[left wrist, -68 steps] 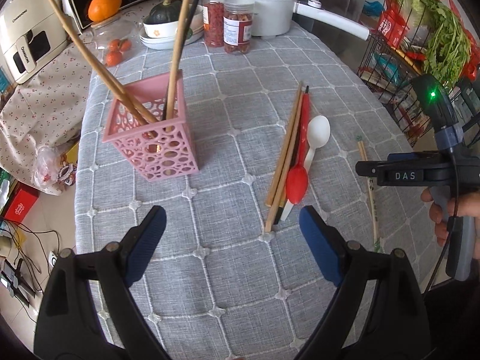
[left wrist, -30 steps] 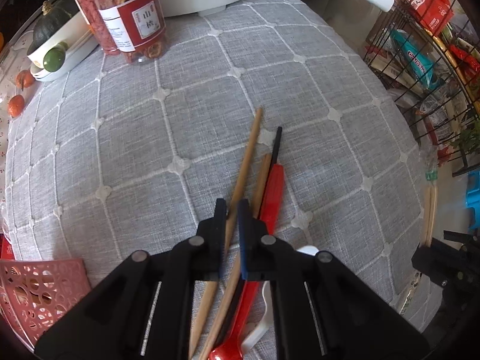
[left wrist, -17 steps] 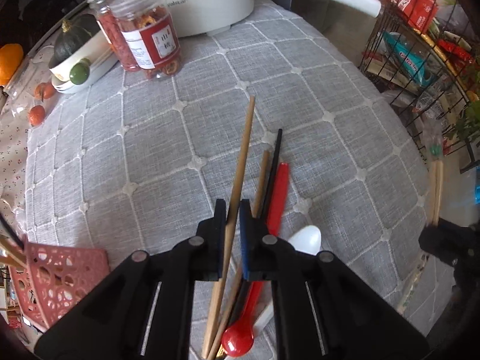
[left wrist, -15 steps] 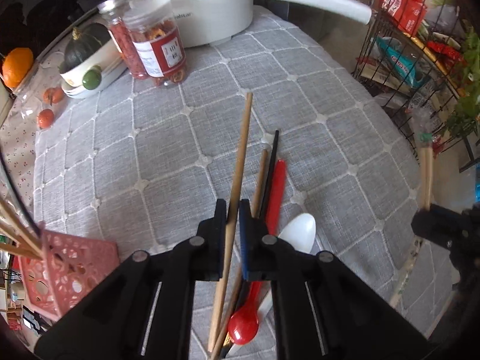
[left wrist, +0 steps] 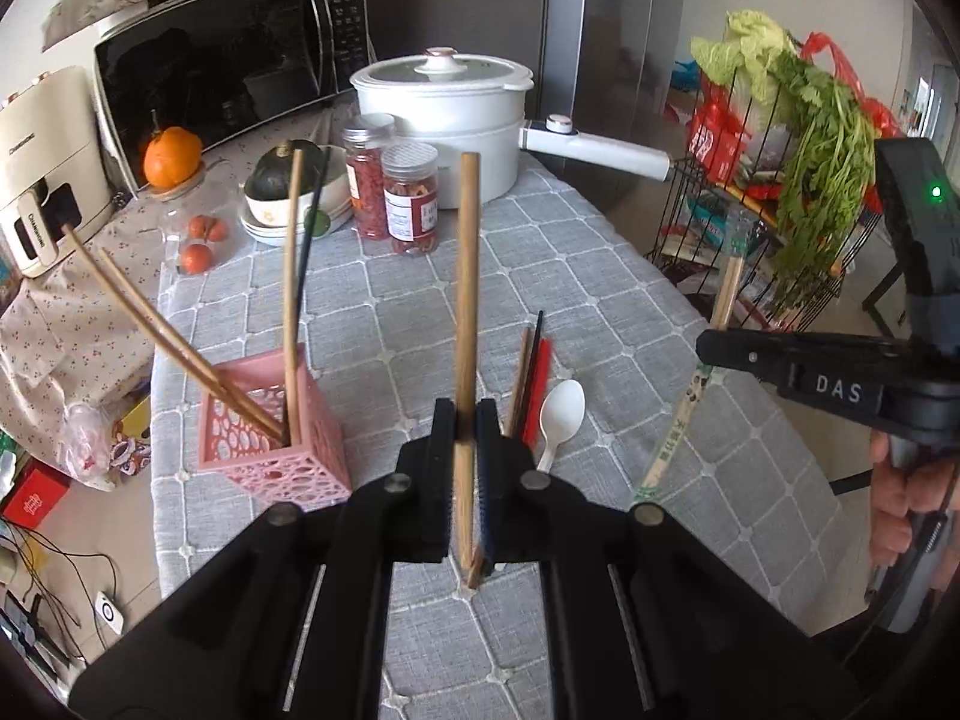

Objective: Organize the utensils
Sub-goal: 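Lift both held chopsticks and carry them toward the pink basket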

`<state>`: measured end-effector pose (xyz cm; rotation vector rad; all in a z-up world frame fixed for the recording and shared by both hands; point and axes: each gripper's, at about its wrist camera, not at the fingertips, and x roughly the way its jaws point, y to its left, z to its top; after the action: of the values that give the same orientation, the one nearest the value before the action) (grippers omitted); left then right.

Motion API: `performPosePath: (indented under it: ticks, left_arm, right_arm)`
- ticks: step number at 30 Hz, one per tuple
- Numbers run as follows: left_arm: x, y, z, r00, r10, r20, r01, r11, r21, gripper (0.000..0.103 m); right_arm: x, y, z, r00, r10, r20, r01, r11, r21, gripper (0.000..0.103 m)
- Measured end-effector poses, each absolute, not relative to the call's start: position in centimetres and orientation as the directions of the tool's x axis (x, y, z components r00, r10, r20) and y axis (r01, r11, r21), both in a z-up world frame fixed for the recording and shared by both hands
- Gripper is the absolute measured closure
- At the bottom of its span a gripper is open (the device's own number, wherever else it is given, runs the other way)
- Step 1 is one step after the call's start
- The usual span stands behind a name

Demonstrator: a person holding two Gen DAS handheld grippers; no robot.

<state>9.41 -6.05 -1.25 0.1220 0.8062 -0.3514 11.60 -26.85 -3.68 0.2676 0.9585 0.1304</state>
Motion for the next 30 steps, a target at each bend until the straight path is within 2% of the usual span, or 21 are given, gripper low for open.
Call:
performPosePath:
  ticks: [17,24,30]
  left_arm:
    - [5.5,0.9,3.2,0.75,-0.338,-0.568,0.314,0.938,-0.143,0.095]
    - [4.8,3.6,5.3,0.835,-0.288,-0.468,0.249,0.958,-0.144,0.095]
    - [5.9,5.4,5.1,0.886,-0.223,-0.406,0.169,0.972,-0.165,0.095]
  right_arm:
    - [10.0,-22.8,1.0,0.687,0.257,-0.68,-0.105,0.961,0.257,0.098]
    - [8.9,-21.4,3.6,0.743,0.312,-0.592,-0.169,0.943,0.285,0.098]
    - [8.9,-20.1,4.4,0.76,0.341,-0.553,-0.194,0.932,0.307,0.098]
